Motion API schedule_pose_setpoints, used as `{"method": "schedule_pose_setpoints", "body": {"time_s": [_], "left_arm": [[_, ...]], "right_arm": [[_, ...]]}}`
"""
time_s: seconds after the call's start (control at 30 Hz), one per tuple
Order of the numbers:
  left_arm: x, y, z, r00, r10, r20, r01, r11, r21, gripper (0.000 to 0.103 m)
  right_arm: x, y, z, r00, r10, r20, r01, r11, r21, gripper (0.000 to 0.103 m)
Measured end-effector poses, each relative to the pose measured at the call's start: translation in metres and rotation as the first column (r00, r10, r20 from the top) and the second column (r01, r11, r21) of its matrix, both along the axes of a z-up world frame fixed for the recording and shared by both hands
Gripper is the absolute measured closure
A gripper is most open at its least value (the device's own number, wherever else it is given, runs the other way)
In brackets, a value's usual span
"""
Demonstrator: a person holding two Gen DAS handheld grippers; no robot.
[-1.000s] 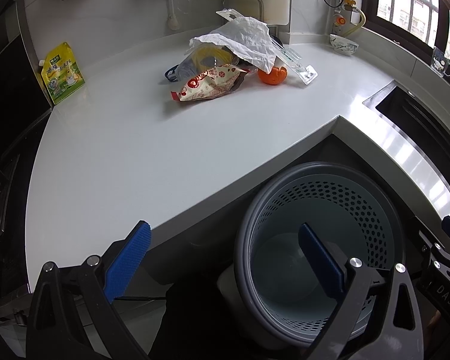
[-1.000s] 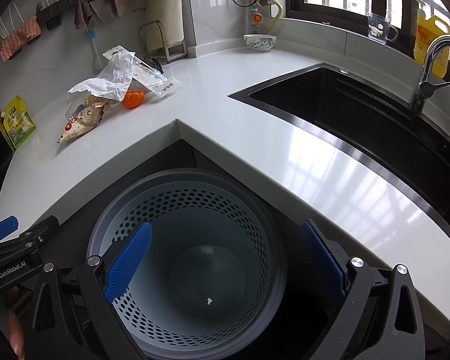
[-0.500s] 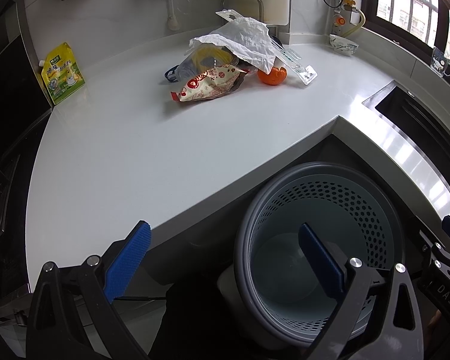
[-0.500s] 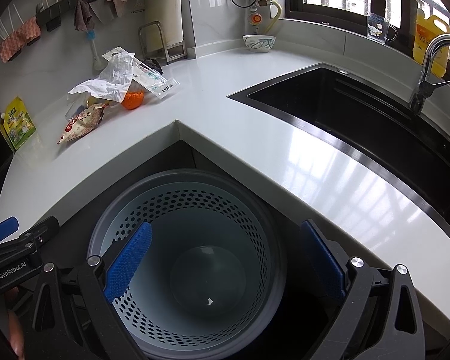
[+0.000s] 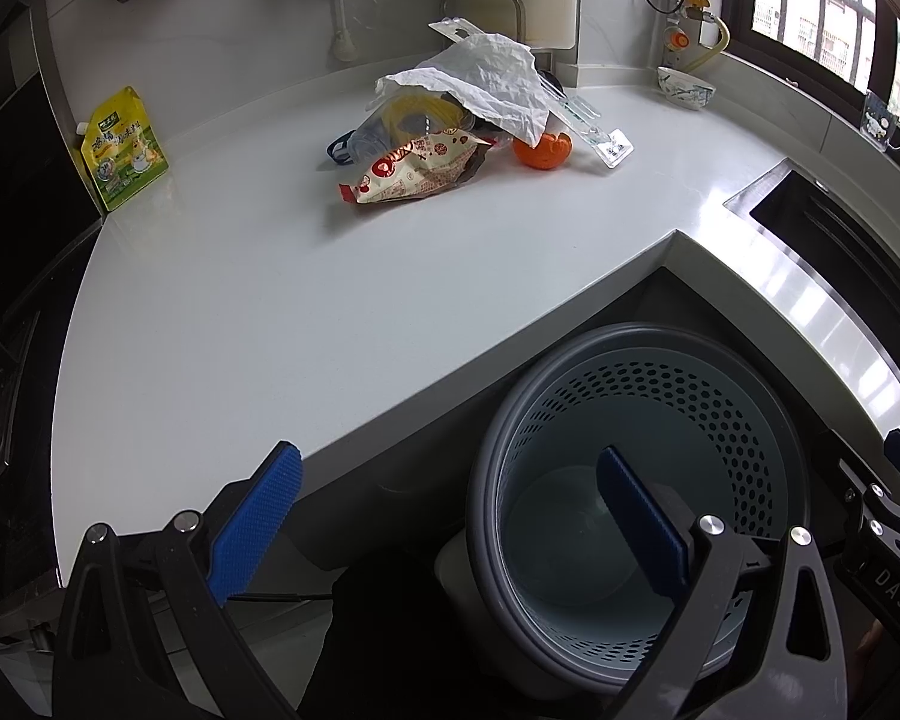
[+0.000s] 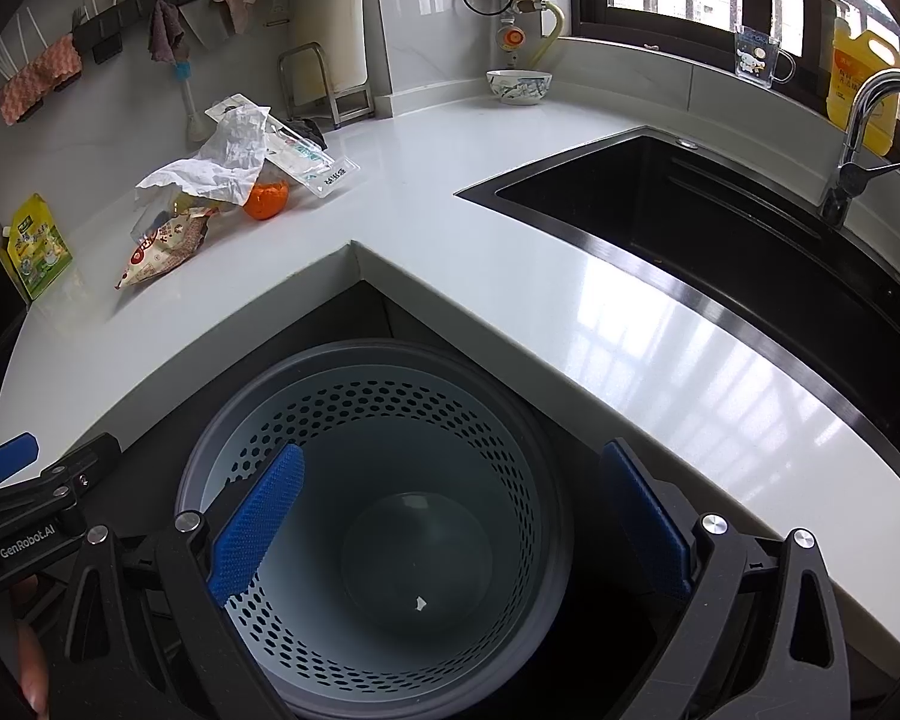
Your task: Collect trash
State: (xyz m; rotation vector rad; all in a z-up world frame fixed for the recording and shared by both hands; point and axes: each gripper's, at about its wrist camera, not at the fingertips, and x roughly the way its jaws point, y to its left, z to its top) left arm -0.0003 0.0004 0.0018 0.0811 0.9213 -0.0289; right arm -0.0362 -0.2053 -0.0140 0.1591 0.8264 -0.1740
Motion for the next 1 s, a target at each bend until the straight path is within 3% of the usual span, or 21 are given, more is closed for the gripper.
{"method": "schedule_pose_setpoints", "body": {"time_s": [1.0], "left_arm": [[0.0001,-0.003,-0.0003,1.0,-0.004,0.0,0.004,1.0,0.004,0.006]], "right_arm": [[0.0004,0.0001,-0.0027,1.0,0.003,-0.004,-0.003,1.0,0.006,0.009]]}}
